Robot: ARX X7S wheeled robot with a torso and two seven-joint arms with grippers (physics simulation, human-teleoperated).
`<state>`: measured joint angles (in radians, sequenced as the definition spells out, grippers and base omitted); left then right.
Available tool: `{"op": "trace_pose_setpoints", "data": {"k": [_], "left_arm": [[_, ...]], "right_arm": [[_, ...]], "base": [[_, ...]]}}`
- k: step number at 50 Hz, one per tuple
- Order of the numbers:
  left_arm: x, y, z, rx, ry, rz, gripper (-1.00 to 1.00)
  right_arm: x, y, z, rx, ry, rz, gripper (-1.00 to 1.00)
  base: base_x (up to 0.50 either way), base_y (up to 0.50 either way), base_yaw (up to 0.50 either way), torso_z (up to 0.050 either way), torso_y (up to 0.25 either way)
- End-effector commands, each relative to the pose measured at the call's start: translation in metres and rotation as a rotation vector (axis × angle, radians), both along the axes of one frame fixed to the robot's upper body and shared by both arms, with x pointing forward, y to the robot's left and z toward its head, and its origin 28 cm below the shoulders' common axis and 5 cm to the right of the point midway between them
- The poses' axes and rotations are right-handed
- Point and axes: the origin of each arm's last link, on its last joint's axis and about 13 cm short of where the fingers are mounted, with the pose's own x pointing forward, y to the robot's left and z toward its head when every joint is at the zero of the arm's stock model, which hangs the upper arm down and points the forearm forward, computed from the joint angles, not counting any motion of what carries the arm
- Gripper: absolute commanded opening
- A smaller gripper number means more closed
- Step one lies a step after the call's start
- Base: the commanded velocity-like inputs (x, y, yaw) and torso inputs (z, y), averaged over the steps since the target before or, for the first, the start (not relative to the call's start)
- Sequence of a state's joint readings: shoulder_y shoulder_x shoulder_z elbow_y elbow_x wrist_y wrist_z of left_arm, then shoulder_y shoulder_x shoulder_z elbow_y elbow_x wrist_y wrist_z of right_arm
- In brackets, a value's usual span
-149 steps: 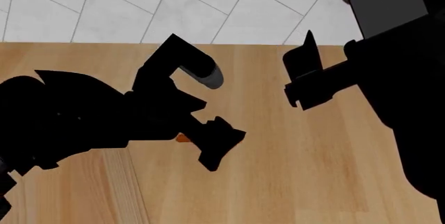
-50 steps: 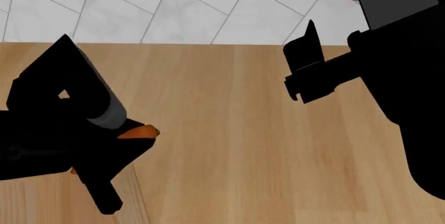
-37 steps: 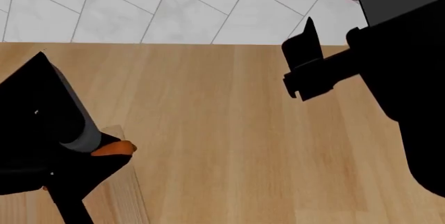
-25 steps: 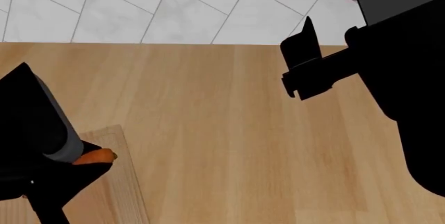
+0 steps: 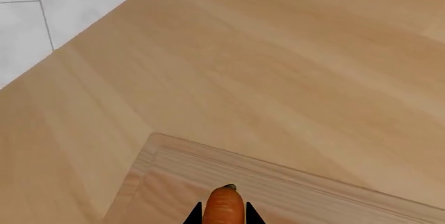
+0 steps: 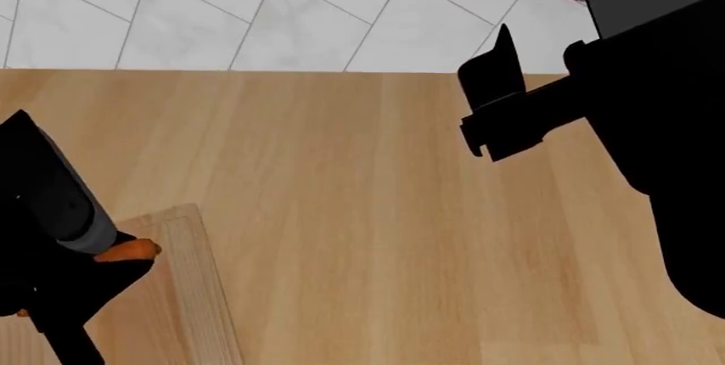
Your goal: Clear the non-vegetable object off the cutting board and place the vegetables onto it.
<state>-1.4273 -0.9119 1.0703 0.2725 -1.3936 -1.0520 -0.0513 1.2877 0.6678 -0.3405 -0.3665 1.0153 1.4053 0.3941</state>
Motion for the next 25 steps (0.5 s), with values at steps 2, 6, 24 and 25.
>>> {"op": "trace_pose_setpoints", "data": {"k": [2, 6, 24, 25], "left_arm": [[0.004, 0.000, -0.019, -0.017, 0.022, 0.021, -1.00], [0.004, 0.001, -0.025, -0.027, 0.037, 0.030, -1.00], [-0.004, 0.000, -0.007, -0.034, 0.010, 0.021, 1.00], [-0.005, 0.000, -0.005, -0.037, 0.003, 0.019, 1.00]], "right_arm": [[0.000, 0.000, 0.003, -0.002, -0.005, 0.000, 1.00], [-0.001, 0.000, 0.001, -0.001, -0.003, 0.001, 1.00], [-0.001, 0.000, -0.001, 0.003, -0.001, 0.001, 1.00], [-0.001, 0.000, 0.000, 0.003, -0.002, 0.001, 1.00]], "base": [[0.00, 0.00, 0.00, 0.000, 0.000], [0.00, 0.00, 0.00, 0.000, 0.000], [0.00, 0.00, 0.00, 0.000, 0.000], [0.00, 0.00, 0.00, 0.000, 0.000]]}}
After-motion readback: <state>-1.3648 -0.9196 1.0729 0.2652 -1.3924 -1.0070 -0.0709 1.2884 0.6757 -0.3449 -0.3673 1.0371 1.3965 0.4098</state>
